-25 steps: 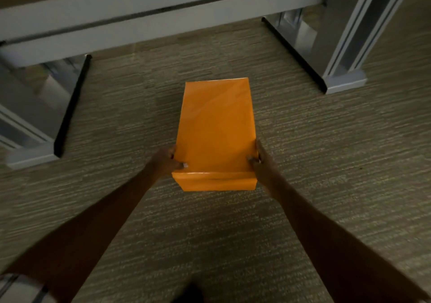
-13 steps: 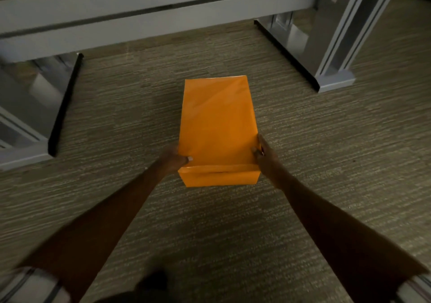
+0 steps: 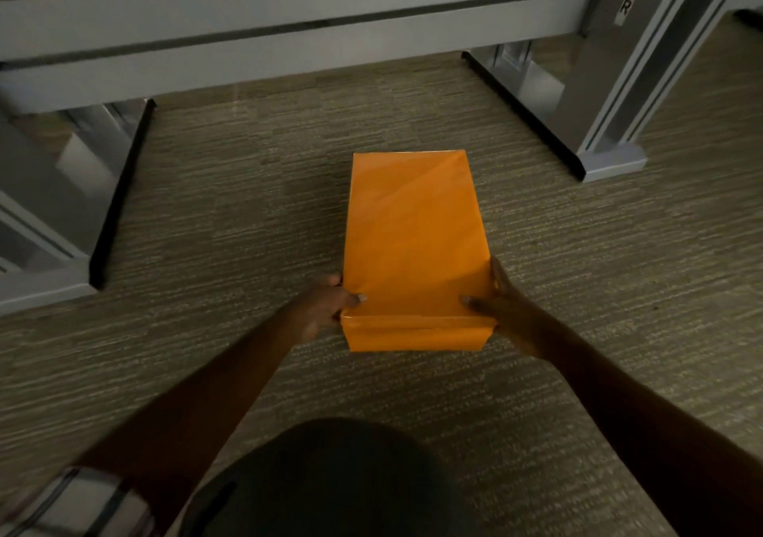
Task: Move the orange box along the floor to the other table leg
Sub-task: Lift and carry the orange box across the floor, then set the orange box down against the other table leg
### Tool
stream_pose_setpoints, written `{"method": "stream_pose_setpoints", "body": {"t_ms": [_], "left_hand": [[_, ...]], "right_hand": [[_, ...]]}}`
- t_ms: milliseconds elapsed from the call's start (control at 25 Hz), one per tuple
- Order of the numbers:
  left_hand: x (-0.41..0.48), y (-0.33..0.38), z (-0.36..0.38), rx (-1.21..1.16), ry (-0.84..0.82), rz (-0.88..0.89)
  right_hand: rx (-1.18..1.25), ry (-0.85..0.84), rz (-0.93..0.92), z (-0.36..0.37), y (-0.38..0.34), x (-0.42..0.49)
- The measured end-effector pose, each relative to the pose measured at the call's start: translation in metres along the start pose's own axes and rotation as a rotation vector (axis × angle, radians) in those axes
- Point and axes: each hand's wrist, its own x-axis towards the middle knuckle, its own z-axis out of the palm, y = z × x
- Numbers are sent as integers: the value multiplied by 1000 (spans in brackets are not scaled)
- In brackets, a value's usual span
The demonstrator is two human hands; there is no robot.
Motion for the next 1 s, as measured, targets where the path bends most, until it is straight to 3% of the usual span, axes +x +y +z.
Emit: {"method": "stream_pose_setpoints", "body": {"t_ms": [200,440,800,1000], "left_hand": [[1,-11,-21,1,55,57],[-20,-35,-118,-28,97,96],[-101,-98,-303,58,279,122],[-118,-117,-370,48,361,81]], "right_hand": [[-23,111,-26,23,-13,3],[-92,67,-74,115,-41,24],[-324,-128,-235,306,-69,72],[-279,-222,-278,376,-79,92]]}}
